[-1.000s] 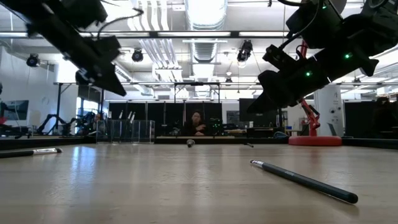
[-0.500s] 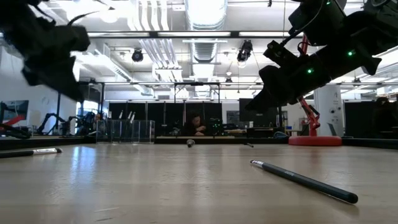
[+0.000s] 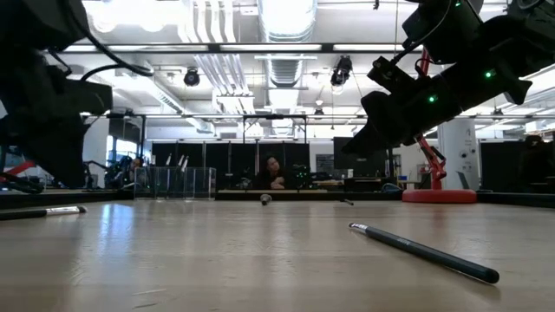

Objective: Pick & Place Makeup Brushes
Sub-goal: Put the eyeshadow brush into the transparent organizer

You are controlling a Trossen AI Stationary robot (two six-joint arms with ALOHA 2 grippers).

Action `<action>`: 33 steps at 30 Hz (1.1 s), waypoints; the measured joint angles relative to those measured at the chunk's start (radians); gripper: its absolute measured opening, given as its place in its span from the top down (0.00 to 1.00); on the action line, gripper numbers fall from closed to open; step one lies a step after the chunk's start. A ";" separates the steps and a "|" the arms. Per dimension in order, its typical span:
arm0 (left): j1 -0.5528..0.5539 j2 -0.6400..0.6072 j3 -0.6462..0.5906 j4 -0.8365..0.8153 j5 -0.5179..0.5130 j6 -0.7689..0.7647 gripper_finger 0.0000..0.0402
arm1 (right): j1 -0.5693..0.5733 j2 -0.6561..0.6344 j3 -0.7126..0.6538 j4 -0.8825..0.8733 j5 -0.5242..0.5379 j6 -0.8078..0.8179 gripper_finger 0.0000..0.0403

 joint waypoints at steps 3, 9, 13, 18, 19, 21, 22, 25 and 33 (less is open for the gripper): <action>0.012 0.000 -0.025 0.032 0.000 -0.003 0.78 | 0.000 0.000 0.000 0.000 0.000 -0.001 0.98; 0.053 0.000 -0.083 0.084 0.000 0.004 0.78 | 0.000 0.000 0.000 0.000 0.000 -0.001 0.98; 0.068 0.000 -0.119 0.153 -0.002 0.025 0.78 | 0.000 0.000 0.000 0.000 0.000 -0.002 0.98; 0.068 -0.001 -0.171 0.300 0.006 0.082 0.78 | 0.000 0.000 0.000 0.000 0.000 -0.002 0.98; 0.068 -0.001 -0.175 0.315 0.011 0.088 0.78 | 0.000 0.000 0.000 0.000 0.000 -0.002 0.98; 0.068 -0.001 -0.176 0.318 0.015 0.091 0.78 | 0.000 0.000 0.000 0.000 0.000 -0.002 0.98; 0.068 -0.001 -0.176 0.314 0.017 0.091 0.79 | 0.000 0.000 0.000 0.000 0.000 -0.002 0.98; 0.068 -0.001 -0.176 0.309 0.018 0.092 0.84 | 0.000 0.000 0.000 0.000 0.000 -0.002 0.98; 0.067 0.002 -0.162 0.329 0.031 0.152 0.99 | 0.000 0.000 0.000 0.000 0.000 -0.004 0.98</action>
